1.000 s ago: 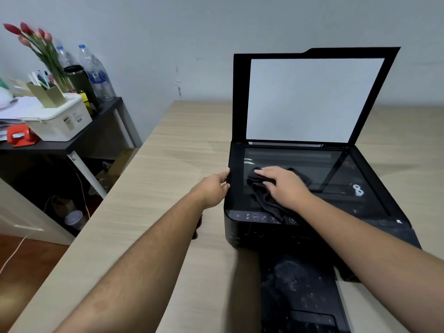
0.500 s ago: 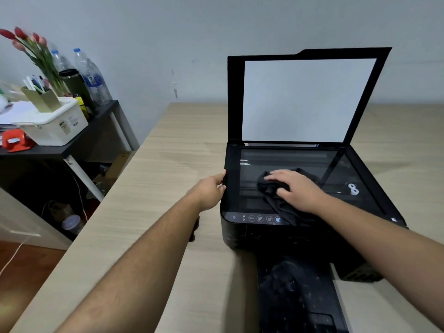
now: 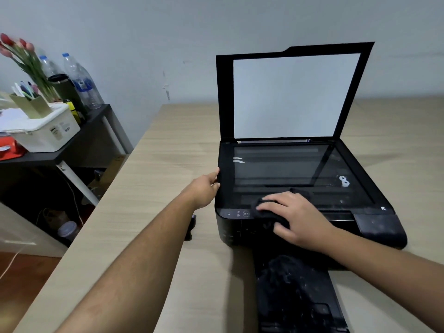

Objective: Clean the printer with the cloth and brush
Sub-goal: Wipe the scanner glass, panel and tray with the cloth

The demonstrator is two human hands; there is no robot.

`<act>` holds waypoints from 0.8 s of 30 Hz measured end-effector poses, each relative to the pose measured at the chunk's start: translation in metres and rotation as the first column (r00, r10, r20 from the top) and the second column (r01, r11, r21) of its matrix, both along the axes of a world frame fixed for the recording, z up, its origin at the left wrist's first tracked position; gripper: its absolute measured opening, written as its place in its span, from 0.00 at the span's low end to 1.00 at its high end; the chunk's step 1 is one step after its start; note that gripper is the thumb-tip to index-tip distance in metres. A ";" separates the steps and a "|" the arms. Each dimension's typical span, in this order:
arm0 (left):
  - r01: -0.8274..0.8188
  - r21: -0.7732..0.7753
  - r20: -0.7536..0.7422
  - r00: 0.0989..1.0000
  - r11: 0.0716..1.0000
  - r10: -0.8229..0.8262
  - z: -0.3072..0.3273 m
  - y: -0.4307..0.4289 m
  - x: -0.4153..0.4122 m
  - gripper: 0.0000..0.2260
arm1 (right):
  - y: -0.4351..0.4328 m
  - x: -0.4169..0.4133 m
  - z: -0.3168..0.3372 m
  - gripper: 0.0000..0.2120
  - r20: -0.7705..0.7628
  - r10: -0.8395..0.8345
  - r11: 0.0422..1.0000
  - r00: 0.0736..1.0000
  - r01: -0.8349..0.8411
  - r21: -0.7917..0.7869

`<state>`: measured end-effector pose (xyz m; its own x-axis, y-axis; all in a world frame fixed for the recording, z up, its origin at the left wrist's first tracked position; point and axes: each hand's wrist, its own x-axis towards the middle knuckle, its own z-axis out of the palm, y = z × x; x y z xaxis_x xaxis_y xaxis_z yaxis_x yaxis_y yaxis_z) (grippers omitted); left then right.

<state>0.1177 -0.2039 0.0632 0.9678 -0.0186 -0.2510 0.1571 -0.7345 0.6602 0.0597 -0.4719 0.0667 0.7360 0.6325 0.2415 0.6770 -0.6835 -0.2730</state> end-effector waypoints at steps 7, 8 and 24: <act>-0.004 -0.004 -0.004 1.000 1.000 0.004 0.006 -0.002 -0.003 0.23 | 0.073 0.001 -0.020 0.32 0.107 0.226 0.969 0.968 -0.212 -0.127; -0.006 -0.001 -0.007 1.000 1.000 0.006 0.005 -0.002 -0.003 0.23 | 0.061 0.003 -0.018 0.33 0.074 0.230 0.968 0.970 -0.220 -0.125; 0.119 0.475 0.186 0.955 0.872 -0.232 0.019 -0.068 -0.011 0.19 | -0.053 0.034 0.008 0.21 -0.181 -0.214 0.976 0.960 0.218 0.000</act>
<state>0.1065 -0.2718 0.0821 0.9902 -0.1324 -0.0441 -0.1176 -0.9617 0.2476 0.0942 -0.5252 0.0744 0.8868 0.4504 0.1041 0.4528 -0.8012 -0.3913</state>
